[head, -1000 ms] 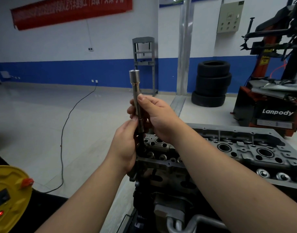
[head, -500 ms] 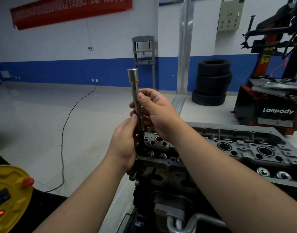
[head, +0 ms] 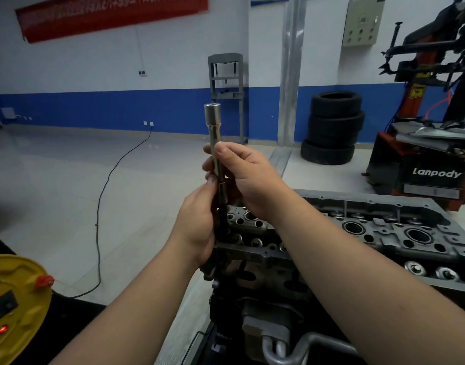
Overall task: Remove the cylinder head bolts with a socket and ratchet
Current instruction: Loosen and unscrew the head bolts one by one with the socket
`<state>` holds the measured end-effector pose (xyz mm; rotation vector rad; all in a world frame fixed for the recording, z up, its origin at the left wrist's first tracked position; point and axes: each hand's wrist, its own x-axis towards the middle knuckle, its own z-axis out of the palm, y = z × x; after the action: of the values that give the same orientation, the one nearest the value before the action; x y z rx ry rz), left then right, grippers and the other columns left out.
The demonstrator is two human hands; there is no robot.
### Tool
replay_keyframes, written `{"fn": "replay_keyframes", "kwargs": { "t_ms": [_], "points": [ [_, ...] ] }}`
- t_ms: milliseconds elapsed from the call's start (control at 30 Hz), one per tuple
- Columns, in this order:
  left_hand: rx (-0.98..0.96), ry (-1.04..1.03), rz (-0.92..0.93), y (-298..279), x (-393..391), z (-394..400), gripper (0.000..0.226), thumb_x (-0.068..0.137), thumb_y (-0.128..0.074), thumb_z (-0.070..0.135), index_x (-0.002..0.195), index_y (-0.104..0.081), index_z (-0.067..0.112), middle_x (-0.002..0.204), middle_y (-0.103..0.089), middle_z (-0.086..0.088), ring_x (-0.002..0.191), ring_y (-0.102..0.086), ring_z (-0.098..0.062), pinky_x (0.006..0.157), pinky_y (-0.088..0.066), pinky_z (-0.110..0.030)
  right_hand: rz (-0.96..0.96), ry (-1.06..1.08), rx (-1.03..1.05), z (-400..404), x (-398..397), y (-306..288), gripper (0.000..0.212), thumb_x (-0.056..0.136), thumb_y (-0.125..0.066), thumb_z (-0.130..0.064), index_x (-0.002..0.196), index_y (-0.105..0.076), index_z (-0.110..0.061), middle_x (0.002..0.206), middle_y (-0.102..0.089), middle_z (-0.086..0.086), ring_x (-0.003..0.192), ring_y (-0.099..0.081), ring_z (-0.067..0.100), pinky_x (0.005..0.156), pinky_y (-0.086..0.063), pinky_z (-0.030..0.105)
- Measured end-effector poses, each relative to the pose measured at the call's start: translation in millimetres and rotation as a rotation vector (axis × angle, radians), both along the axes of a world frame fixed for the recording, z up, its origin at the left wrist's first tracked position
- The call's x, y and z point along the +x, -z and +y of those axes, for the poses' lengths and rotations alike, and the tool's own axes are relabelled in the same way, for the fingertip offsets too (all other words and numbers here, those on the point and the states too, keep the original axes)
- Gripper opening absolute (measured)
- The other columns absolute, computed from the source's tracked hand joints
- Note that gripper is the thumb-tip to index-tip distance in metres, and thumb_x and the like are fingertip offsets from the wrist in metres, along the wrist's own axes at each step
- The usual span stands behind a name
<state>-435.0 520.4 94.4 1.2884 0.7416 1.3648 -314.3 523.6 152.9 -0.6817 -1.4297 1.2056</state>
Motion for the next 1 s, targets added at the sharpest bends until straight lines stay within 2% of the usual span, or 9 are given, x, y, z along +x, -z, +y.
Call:
{"fn": "replay_keyframes", "kwargs": {
  "t_ms": [133, 300, 400, 467, 533, 700, 800, 900, 1000],
  "points": [
    [-0.028, 0.0, -0.054, -1, 1, 0, 0.031, 0.106, -0.05, 0.034, 0.097, -0.075, 0.018, 0.086, -0.076, 0.0, 0.079, -0.072, -0.008, 0.065, -0.056, -0.021, 0.049, -0.041, -0.009, 1, 0, 0, 0.021, 0.104, -0.05, -0.029, 0.115, -0.063, -0.016, 0.088, -0.07, 0.002, 0.08, -0.066, 0.017, 0.067, -0.055, 0.027],
    [0.046, -0.037, -0.133, -1, 5, -1, 0.032, 0.079, -0.069, 0.03, 0.104, -0.064, 0.011, 0.075, -0.074, 0.006, 0.07, -0.071, -0.004, 0.061, -0.055, -0.017, 0.049, -0.024, 0.043, 5, -1, 4, 0.007, 0.094, -0.066, -0.014, 0.099, -0.061, -0.013, 0.08, -0.067, -0.003, 0.072, -0.066, 0.014, 0.068, -0.056, 0.028],
    [0.023, -0.031, -0.113, -1, 5, -1, 0.022, 0.092, -0.064, 0.034, 0.098, -0.07, 0.014, 0.077, -0.075, 0.006, 0.071, -0.071, -0.004, 0.064, -0.055, -0.022, 0.063, -0.033, 0.052, 6, -1, 6, 0.006, 0.095, -0.066, -0.014, 0.098, -0.061, -0.012, 0.082, -0.07, 0.002, 0.077, -0.068, 0.021, 0.072, -0.058, 0.032],
    [0.008, -0.023, -0.057, 3, 1, 3, 0.034, 0.106, -0.049, 0.036, 0.095, -0.079, 0.025, 0.09, -0.077, 0.005, 0.083, -0.072, -0.004, 0.076, -0.05, -0.028, 0.046, -0.037, 0.047, 6, -1, 6, 0.008, 0.099, -0.061, -0.02, 0.102, -0.058, -0.013, 0.09, -0.074, 0.004, 0.082, -0.071, 0.022, 0.071, -0.058, 0.03],
    [0.01, -0.017, -0.035, 3, -1, 3, 0.037, 0.108, -0.044, 0.032, 0.099, -0.079, 0.024, 0.094, -0.077, 0.003, 0.087, -0.072, -0.006, 0.079, -0.048, -0.031, 0.028, -0.041, 0.038, 7, -1, 6, 0.01, 0.102, -0.055, -0.024, 0.104, -0.056, -0.014, 0.099, -0.076, 0.005, 0.088, -0.072, 0.021, 0.074, -0.058, 0.03],
    [0.003, -0.076, -0.071, 5, 3, 7, 0.011, 0.104, -0.057, 0.022, 0.108, -0.065, 0.016, 0.079, -0.075, 0.009, 0.072, -0.07, -0.001, 0.065, -0.055, -0.021, -0.012, -0.016, 0.012, 8, -2, 6, 0.024, 0.105, -0.047, -0.032, 0.107, -0.066, -0.016, 0.102, -0.073, 0.001, 0.089, -0.068, 0.021, 0.086, -0.056, 0.038],
    [0.03, -0.087, -0.018, 4, 5, 10, 0.016, 0.102, -0.062, 0.033, 0.111, -0.065, 0.021, 0.076, -0.071, 0.015, 0.069, -0.068, 0.001, 0.06, -0.052, -0.016, -0.016, 0.021, 0.008, 8, -5, 5, 0.022, 0.099, -0.057, -0.038, 0.105, -0.069, -0.02, 0.09, -0.07, -0.004, 0.086, -0.064, 0.016, 0.084, -0.054, 0.036],
    [0.016, -0.045, 0.031, 2, 9, 8, 0.023, 0.096, -0.063, 0.047, 0.101, -0.067, 0.026, 0.068, -0.068, 0.014, 0.062, -0.066, 0.0, 0.056, -0.051, -0.018, 0.069, 0.022, -0.018, 6, -7, 4, 0.027, 0.085, -0.072, -0.033, 0.107, -0.063, -0.02, 0.086, -0.07, -0.003, 0.084, -0.067, 0.014, 0.076, -0.055, 0.029],
    [-0.003, -0.05, 0.063, 2, 10, 8, 0.035, 0.09, -0.061, 0.059, 0.098, -0.068, 0.026, 0.071, -0.072, 0.012, 0.066, -0.069, -0.002, 0.06, -0.051, -0.021, 0.07, 0.111, -0.004, 5, -12, 3, 0.016, 0.09, -0.073, -0.028, 0.097, -0.06, -0.02, 0.077, -0.07, -0.001, 0.073, -0.068, 0.016, 0.07, -0.057, 0.031]
  ]
}}
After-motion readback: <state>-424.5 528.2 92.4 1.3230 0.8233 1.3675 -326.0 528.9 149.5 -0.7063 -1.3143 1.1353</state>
